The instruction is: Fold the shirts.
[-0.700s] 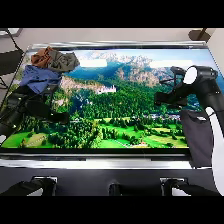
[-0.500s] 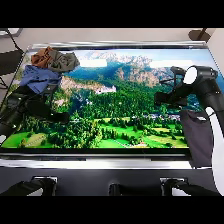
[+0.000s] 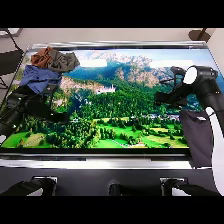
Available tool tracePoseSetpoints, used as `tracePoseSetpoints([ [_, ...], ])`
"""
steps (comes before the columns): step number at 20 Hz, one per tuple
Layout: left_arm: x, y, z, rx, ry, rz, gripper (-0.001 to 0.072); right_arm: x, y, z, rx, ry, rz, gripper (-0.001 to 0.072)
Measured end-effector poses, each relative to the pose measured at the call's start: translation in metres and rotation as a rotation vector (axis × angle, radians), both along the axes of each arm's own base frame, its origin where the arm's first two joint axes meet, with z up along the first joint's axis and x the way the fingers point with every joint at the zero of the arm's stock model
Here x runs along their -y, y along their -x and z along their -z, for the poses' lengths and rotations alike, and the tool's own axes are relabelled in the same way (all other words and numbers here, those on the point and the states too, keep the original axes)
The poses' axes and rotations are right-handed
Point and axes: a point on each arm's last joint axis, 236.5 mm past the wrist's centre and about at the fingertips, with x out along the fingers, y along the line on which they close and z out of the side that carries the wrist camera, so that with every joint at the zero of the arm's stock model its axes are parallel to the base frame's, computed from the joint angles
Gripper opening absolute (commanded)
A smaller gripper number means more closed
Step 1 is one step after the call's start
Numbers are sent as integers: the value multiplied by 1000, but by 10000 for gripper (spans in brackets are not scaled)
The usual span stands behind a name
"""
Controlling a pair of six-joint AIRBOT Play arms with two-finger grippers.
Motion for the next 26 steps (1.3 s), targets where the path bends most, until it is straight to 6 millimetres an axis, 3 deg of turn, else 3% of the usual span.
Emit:
tracePoseSetpoints([
  [11, 1, 0, 2, -7, 0, 1, 529, 0, 0, 0, 0, 0, 0, 684],
  [15, 8, -9, 1, 30, 27, -1, 570, -1, -14, -3, 62, -4, 7, 684],
  [16, 10, -16, -1, 59, 37, -3, 676, -1, -19, -5, 84, -5, 9, 683],
  [19, 15, -47, -20, 194, 76, -21, 692, -1, -34, -10, 150, -10, 17, 683],
  [22, 6, -86, -57, 336, 120, -96, 692, -1, -50, -16, 221, -14, 25, 683],
  [24, -14, -113, -85, 418, 136, -165, 691, -2, -57, -19, 252, -17, 28, 684],
  [26, -50, -136, -104, 464, 136, -263, 684, -2, -61, -21, 270, -18, 30, 683],
])
